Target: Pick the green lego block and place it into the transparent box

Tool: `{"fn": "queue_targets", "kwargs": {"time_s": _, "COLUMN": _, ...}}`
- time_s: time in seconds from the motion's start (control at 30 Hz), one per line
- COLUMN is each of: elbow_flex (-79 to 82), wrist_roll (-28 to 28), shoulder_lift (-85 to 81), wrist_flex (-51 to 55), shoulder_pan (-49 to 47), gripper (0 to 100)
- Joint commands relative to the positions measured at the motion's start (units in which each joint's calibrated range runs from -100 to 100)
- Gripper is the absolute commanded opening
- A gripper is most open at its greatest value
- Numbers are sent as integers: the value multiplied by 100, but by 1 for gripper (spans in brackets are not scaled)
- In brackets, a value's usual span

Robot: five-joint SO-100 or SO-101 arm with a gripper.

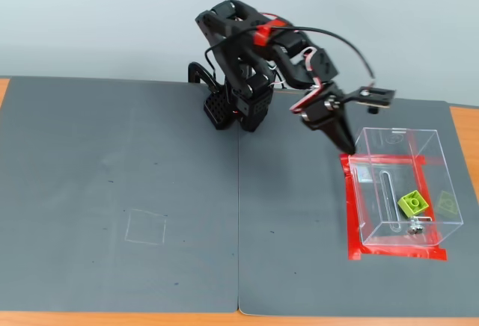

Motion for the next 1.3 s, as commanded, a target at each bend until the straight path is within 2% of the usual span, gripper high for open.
{"fn": "queue_targets", "kwargs": {"time_s": 0.0, "elbow_flex": 439, "wrist_roll": -23, "shoulder_lift": -856, "wrist_flex": -40, "shoulder_pan": 390, "gripper": 2}}
{"fn": "queue_targets", "kwargs": {"time_s": 0.2, "elbow_flex": 1144, "wrist_roll": -91, "shoulder_lift": -2043, "wrist_flex": -31, "shoulder_pan": 1195, "gripper": 2}}
{"fn": "queue_targets", "kwargs": {"time_s": 0.57, "elbow_flex": 3035, "wrist_roll": -1034, "shoulder_lift": -3705, "wrist_flex": -57, "shoulder_pan": 2710, "gripper": 2}}
{"fn": "queue_targets", "kwargs": {"time_s": 0.8, "elbow_flex": 3632, "wrist_roll": -1138, "shoulder_lift": -3738, "wrist_flex": -83, "shoulder_pan": 3441, "gripper": 3}}
{"fn": "queue_targets", "kwargs": {"time_s": 1.03, "elbow_flex": 4364, "wrist_roll": -1153, "shoulder_lift": -3747, "wrist_flex": -100, "shoulder_pan": 3620, "gripper": 3}}
{"fn": "queue_targets", "kwargs": {"time_s": 1.27, "elbow_flex": 4364, "wrist_roll": -1164, "shoulder_lift": -3755, "wrist_flex": -40, "shoulder_pan": 3635, "gripper": 3}}
